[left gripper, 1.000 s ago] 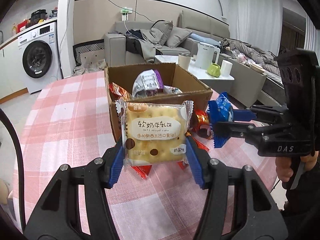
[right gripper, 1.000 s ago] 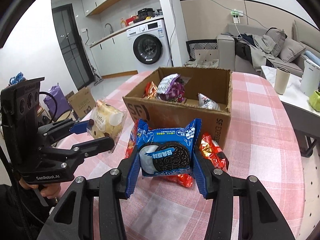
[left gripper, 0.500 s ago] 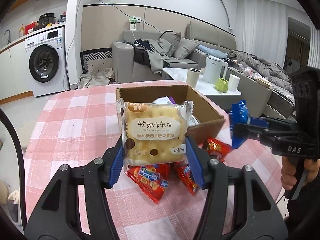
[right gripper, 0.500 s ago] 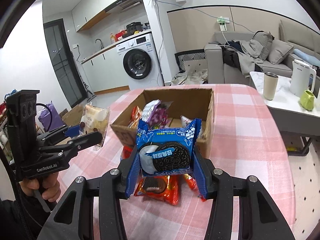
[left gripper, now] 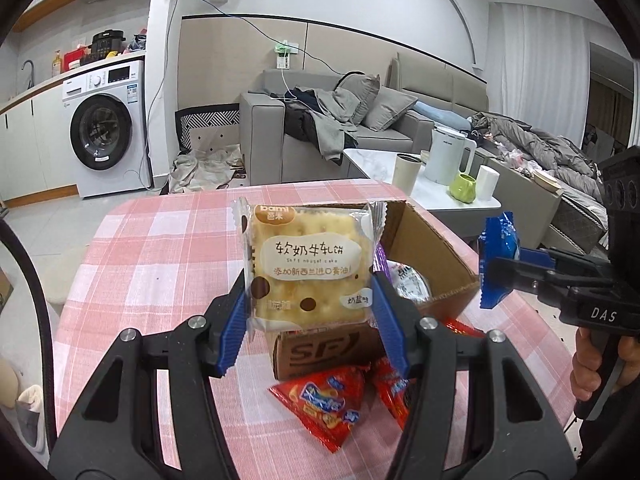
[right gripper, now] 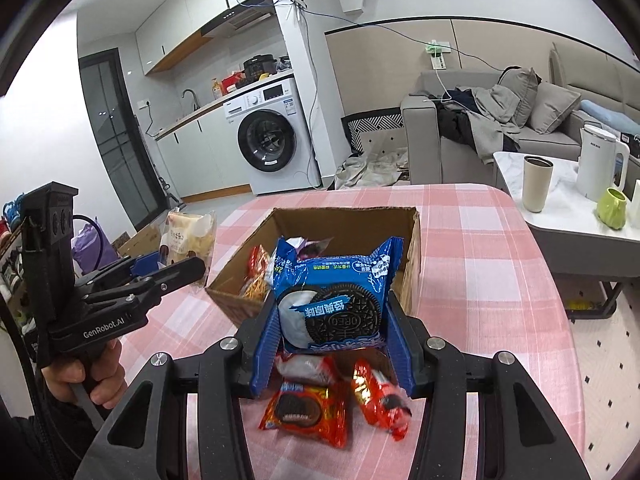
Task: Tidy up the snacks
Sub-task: 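Lift both held packs and carry them over the box with both grippers, then open both grippers to drop the packs into the box and withdraw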
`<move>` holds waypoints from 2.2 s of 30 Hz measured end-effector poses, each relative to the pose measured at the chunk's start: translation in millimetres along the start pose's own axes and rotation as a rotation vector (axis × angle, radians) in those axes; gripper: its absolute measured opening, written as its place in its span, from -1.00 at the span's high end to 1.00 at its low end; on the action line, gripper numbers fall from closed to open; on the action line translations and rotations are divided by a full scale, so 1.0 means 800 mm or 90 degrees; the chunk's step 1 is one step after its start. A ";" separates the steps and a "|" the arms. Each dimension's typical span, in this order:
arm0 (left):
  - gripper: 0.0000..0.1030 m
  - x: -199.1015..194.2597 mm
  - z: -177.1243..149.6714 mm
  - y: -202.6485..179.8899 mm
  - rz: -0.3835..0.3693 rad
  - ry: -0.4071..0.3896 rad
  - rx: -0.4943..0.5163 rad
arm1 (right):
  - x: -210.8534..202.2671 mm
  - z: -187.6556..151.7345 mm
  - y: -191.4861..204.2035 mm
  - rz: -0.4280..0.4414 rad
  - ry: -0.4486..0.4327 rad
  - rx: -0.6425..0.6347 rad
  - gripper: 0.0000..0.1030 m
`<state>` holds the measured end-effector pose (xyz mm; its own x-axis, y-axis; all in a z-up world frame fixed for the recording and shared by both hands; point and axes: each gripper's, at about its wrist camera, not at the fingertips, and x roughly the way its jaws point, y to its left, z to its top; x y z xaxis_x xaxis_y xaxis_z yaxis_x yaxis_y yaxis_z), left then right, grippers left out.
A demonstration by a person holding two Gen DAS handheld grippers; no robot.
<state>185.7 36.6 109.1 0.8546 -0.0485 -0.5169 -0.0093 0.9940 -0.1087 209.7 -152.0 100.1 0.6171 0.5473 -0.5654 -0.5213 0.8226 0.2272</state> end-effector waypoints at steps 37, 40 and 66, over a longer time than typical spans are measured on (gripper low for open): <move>-0.06 0.133 0.011 -0.003 0.005 0.052 0.022 | 0.098 0.036 -0.003 -0.007 0.035 0.001 0.04; -0.06 0.140 0.009 -0.005 0.004 0.057 0.023 | 0.102 0.035 -0.003 -0.010 0.039 0.000 0.04; -0.19 0.143 0.003 -0.011 0.013 0.062 0.029 | 0.118 0.034 -0.018 -0.026 0.032 -0.008 -0.13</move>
<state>285.2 22.6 53.2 0.8003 -0.0347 -0.5985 -0.0007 0.9983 -0.0588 291.6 -108.0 65.4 0.6084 0.5045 -0.6126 -0.5032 0.8421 0.1938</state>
